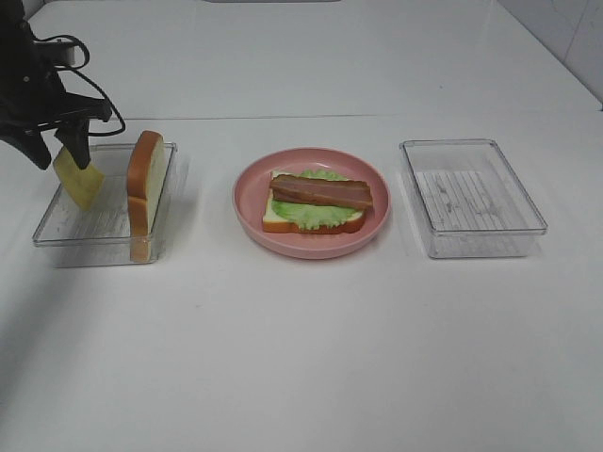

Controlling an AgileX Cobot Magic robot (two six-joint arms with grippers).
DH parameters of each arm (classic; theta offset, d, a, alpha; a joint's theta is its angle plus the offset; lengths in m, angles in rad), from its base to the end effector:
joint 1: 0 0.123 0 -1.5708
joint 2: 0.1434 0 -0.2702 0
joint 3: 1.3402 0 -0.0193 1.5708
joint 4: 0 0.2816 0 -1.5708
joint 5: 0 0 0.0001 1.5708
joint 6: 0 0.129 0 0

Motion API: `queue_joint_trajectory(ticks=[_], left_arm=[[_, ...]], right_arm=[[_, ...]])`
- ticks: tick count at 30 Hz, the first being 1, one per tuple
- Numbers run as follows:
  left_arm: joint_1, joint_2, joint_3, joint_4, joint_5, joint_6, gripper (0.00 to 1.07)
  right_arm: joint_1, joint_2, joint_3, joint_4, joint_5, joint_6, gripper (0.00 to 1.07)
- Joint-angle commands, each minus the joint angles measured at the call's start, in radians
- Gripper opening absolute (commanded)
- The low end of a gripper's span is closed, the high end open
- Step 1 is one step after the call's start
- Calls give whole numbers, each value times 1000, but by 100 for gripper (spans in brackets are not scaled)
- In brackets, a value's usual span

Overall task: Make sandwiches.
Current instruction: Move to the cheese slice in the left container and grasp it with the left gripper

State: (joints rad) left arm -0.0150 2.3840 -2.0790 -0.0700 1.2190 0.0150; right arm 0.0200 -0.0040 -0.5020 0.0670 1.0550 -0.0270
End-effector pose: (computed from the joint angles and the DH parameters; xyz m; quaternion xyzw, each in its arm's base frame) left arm 0.5169 -0.0162 0.1091 0.0051 0.9972 -0.0336 0.0669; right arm 0.0703 0.0089 0.2766 -0.0213 0.8494 0.0316 0.5263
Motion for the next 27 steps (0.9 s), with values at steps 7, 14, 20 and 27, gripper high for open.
queue_joint_trajectory(ticks=[7,14,20,27], left_arm=[[-2,4,-3,-8,9,2,35],[-2,4,-3,-8,-20,0,35],[-2,4,-3,-8,-18,-2,14],[-2,4,-3,-8,-15,-2,0]], right_arm=[[-1,-24,2,3,-5,-13,98],[-1,-24,2,3,-5,-13,98],[-1,-24,2,3,-5,-13,98],[-1,-24,2,3,-5,-13,98]])
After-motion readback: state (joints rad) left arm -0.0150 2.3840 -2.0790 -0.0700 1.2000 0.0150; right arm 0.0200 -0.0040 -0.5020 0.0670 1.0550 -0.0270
